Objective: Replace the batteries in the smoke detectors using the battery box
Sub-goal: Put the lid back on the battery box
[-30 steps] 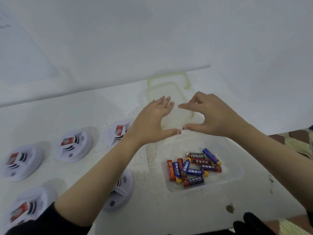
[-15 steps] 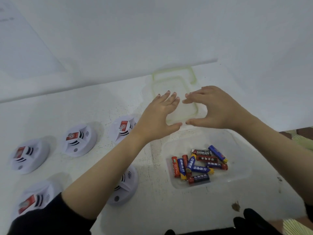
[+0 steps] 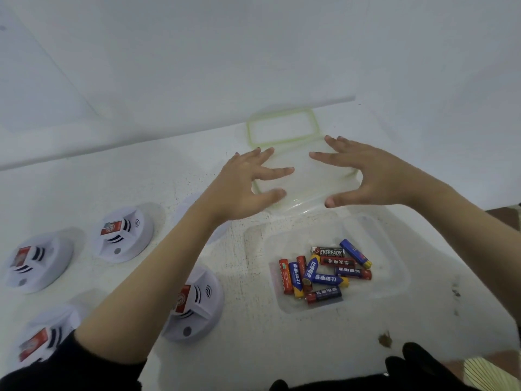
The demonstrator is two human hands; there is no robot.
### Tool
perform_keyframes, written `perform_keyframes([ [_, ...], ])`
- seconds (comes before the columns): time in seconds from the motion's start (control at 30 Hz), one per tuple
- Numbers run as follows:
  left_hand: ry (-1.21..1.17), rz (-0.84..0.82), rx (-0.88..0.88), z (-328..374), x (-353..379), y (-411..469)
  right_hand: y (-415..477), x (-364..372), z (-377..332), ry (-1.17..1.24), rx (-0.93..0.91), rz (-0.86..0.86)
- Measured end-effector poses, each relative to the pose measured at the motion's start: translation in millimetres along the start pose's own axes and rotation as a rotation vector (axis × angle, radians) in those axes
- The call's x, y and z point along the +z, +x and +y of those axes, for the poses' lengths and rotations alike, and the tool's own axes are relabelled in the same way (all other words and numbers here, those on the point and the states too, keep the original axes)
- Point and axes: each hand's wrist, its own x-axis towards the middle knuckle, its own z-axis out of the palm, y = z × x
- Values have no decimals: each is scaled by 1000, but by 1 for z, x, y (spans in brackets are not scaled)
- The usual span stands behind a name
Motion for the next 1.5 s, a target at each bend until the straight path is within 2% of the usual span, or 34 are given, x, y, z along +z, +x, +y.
perform_keyframes([
  [0.2,1,141,-53,8,19,-7,1,9,-5,-91,-4,143],
  [0.37,-7,228,-20,6,33,-3,1,17,-3,-115,-8,233],
  [0.53,-31,281,25,-1,37,-3,5,23,0,-274,-96,284],
  [0.63,-99,234,-15,1,31,-2,4,16,1,-249,-60,220],
  [0.73,-201,96,-55,0,15,0,0,2,3,-90,-26,202],
  [0.9,-54,-9,-21,-12,-12,12,-7,-5,2,91,-24,78],
  [1.0,29,89,-42,-11,-13,14,-10,-2,-6,38,-45,57],
  [1.07,-24,145,-38,-6,-7,10,-10,2,-12,33,-23,84],
  [1.17,-83,73,-37,4,3,1,-9,10,-21,-23,-28,134],
  [1.27,84,-31,-14,8,12,-2,-6,18,-27,-198,-52,217],
  [1.5,249,91,52,4,25,0,-3,24,-36,-391,-228,229],
])
